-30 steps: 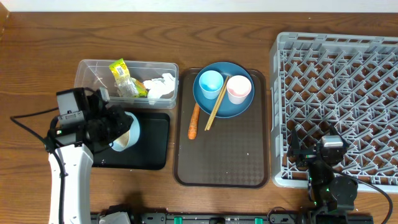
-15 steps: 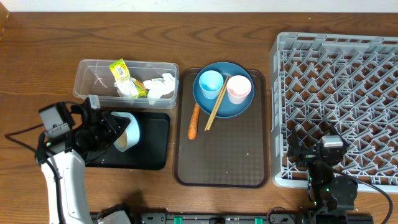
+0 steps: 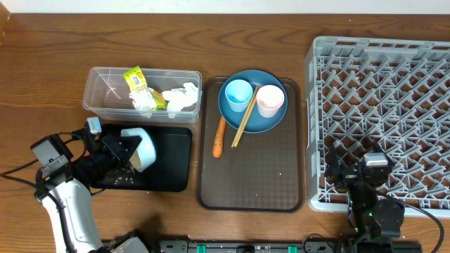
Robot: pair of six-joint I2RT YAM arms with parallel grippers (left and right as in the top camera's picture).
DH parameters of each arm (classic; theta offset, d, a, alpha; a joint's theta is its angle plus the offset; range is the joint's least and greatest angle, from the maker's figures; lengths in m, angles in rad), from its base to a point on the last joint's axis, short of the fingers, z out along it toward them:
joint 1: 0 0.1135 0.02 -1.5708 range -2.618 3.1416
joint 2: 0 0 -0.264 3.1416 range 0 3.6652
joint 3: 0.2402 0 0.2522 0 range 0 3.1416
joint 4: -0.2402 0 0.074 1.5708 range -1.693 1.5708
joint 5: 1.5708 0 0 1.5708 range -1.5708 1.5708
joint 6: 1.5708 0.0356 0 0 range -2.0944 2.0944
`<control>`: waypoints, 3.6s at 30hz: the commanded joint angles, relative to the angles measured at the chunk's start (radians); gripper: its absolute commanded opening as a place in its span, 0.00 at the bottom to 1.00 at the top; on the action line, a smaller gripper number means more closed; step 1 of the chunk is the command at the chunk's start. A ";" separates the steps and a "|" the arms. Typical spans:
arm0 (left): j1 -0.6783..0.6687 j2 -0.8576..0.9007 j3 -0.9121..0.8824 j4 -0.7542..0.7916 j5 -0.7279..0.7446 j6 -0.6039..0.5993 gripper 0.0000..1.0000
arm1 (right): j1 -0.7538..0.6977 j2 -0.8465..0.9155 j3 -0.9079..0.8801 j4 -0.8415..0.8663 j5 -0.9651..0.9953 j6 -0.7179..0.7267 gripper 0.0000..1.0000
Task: Sort waste into correct bins and load items into the dishwasher rack
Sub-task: 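Tilt the bowl with left gripper to pour rice onto black tray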
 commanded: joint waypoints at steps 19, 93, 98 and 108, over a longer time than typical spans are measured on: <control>0.051 -0.002 -0.005 0.011 0.165 0.046 0.14 | -0.006 -0.005 -0.002 -0.004 0.003 0.012 0.99; 0.052 0.015 -0.079 0.080 0.105 -0.014 0.06 | -0.006 -0.005 -0.002 -0.004 0.003 0.012 0.99; 0.002 0.015 -0.079 0.106 0.039 -0.085 0.06 | -0.006 -0.005 -0.002 -0.004 0.003 0.012 0.99; -0.179 -0.023 -0.044 0.228 -0.130 -0.307 0.06 | -0.006 -0.005 -0.002 -0.004 0.003 0.012 0.99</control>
